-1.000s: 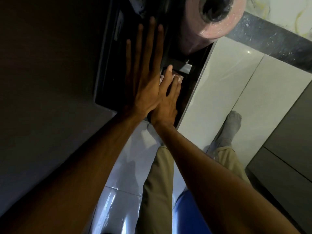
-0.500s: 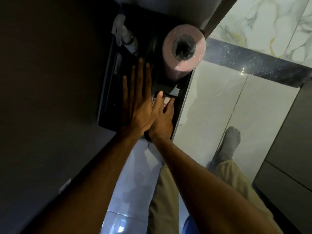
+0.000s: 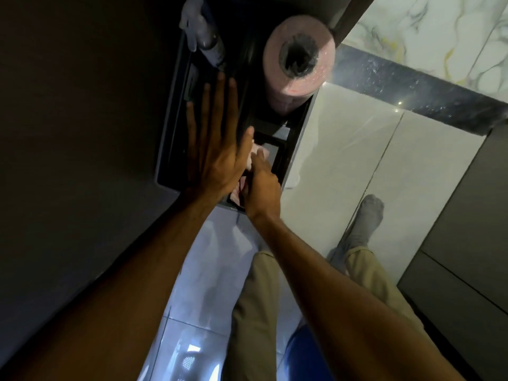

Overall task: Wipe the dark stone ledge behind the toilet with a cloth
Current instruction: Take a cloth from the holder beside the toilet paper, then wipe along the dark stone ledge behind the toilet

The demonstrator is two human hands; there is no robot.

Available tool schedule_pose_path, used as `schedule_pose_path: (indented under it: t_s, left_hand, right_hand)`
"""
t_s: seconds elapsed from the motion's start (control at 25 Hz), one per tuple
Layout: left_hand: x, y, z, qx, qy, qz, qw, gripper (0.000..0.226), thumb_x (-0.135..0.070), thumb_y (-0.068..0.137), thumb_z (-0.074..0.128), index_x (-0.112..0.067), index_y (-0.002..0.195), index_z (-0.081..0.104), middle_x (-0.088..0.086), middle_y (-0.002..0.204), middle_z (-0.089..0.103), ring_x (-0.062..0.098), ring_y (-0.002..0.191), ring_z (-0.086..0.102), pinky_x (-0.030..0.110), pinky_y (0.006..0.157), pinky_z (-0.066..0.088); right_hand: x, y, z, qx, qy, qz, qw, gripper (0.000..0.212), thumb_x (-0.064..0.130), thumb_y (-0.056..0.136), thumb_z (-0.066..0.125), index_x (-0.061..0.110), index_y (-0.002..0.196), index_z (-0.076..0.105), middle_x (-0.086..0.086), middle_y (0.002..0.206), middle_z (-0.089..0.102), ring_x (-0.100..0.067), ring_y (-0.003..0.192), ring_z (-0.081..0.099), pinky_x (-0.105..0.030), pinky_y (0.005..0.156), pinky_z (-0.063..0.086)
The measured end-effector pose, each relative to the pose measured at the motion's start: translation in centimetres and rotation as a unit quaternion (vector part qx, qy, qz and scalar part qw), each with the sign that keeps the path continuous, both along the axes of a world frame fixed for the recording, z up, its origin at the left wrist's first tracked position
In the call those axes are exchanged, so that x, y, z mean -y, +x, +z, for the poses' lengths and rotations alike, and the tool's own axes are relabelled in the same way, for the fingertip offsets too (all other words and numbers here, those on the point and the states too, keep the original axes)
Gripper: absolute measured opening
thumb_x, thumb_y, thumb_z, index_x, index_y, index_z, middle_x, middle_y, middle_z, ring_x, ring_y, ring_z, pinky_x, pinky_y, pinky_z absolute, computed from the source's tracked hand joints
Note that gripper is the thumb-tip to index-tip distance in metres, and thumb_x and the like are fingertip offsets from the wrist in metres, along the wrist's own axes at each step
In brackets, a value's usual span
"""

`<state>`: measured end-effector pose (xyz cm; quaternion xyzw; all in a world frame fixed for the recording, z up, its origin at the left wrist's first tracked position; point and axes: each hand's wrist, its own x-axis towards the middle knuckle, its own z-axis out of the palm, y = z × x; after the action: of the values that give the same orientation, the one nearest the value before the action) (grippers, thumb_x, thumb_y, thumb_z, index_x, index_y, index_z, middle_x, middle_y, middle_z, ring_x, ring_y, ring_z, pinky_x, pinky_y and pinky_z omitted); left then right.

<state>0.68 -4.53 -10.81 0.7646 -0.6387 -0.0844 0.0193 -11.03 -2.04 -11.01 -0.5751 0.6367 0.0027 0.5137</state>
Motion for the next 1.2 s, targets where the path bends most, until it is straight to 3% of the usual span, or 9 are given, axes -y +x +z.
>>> schedule_pose_path:
  t_s: [0.08,0.2,0.28,0.48,0.68,0.84,1.0,1.12,1.2]
  left_hand:
    - [0.2,-0.7,3.5,0.012,-0.027,0.042,0.999,0.076,-0.054,0.119,0.020,-0.001,0.173,0.029,0.024,0.181,0.029,0.041,0.168,0.030,0.066,0.137,0.025]
    - [-0.4,-3.4,9.3,-0.021,-0.023,0.087,0.996,0.079,-0.056,0.118,0.012,-0.002,0.174,0.024,0.022,0.183,0.025,0.039,0.170,0.026,0.065,0.138,0.022]
    - [-1.0,-6.2,12.5,-0.012,-0.025,0.079,0.997,0.075,-0.053,0.119,0.013,-0.005,0.176,0.021,0.021,0.184,0.022,0.038,0.171,0.025,0.065,0.138,0.023]
    - [-0.5,-17.7,18.5,-0.020,0.030,-0.034,0.999,0.069,-0.046,0.119,0.024,-0.004,0.174,0.028,0.023,0.181,0.029,0.041,0.168,0.030,0.068,0.133,0.032]
    - [4.6,-27.3,18.8,-0.037,0.080,-0.053,0.995,0.068,-0.043,0.114,0.035,-0.004,0.169,0.041,0.023,0.176,0.040,0.041,0.164,0.039,0.068,0.128,0.041]
    - [8.8,-30.7,12.8,-0.011,0.175,-0.065,0.982,0.072,-0.049,0.117,0.018,-0.011,0.177,0.017,0.017,0.184,0.018,0.035,0.172,0.018,0.060,0.139,0.023]
    - [10.8,-30.5,0.3,0.035,0.133,-0.079,0.987,0.060,-0.039,0.120,0.037,-0.004,0.167,0.045,0.023,0.171,0.047,0.040,0.159,0.047,0.060,0.124,0.050]
    - [12.4,-30.2,-11.8,-0.005,0.227,-0.040,0.973,0.082,-0.054,0.109,-0.005,-0.010,0.178,0.001,0.021,0.186,0.004,0.039,0.173,0.009,0.060,0.140,0.015]
    - [13.1,-30.2,-20.5,0.002,0.248,-0.046,0.968,0.085,-0.058,0.103,-0.019,-0.014,0.176,-0.013,0.018,0.185,-0.014,0.038,0.174,-0.007,0.059,0.141,0.002]
  right_hand:
    - [0.7,-2.3,3.6,0.064,0.002,-0.031,0.997,0.053,0.005,0.114,0.054,0.012,0.166,0.045,-0.013,0.154,0.065,-0.024,0.132,0.067,-0.027,0.114,0.053]
    - [3.0,-7.8,9.8,0.107,-0.027,-0.086,0.990,0.044,0.007,0.119,0.050,0.010,0.163,0.053,0.004,0.126,0.076,0.010,0.098,0.067,0.007,0.087,0.044]
    - [4.8,-12.0,13.8,0.132,-0.066,-0.096,0.984,0.040,0.005,0.118,0.052,0.004,0.157,0.058,0.011,0.116,0.076,0.015,0.093,0.071,0.004,0.084,0.048]
    - [11.9,-22.7,21.1,0.146,-0.094,-0.139,0.975,0.037,0.010,0.117,0.052,0.002,0.153,0.061,-0.015,0.146,0.074,-0.027,0.133,0.072,-0.035,0.119,0.056]
    - [19.4,-29.4,22.2,0.123,-0.107,-0.151,0.975,0.030,0.021,0.120,0.050,0.022,0.147,0.064,0.004,0.116,0.078,0.005,0.098,0.075,-0.010,0.098,0.059]
    - [21.9,-30.4,16.6,0.077,-0.057,-0.182,0.979,0.039,0.028,0.122,0.046,0.022,0.159,0.056,-0.006,0.139,0.075,-0.013,0.121,0.073,-0.037,0.119,0.056]
    - [22.0,-29.9,4.7,0.084,0.009,-0.265,0.960,0.045,0.043,0.124,0.031,0.024,0.149,0.063,0.003,0.136,0.072,-0.004,0.113,0.069,-0.042,0.117,0.055]
    - [21.8,-29.9,-8.2,0.067,0.015,-0.230,0.971,0.050,0.037,0.124,0.033,0.027,0.173,0.033,0.005,0.180,0.038,-0.015,0.165,0.038,-0.040,0.139,0.031]
    - [22.1,-30.0,-16.9,0.016,-0.037,-0.141,0.989,0.062,0.019,0.121,0.047,0.018,0.177,0.020,0.001,0.187,0.018,-0.017,0.173,0.017,-0.040,0.142,0.023]
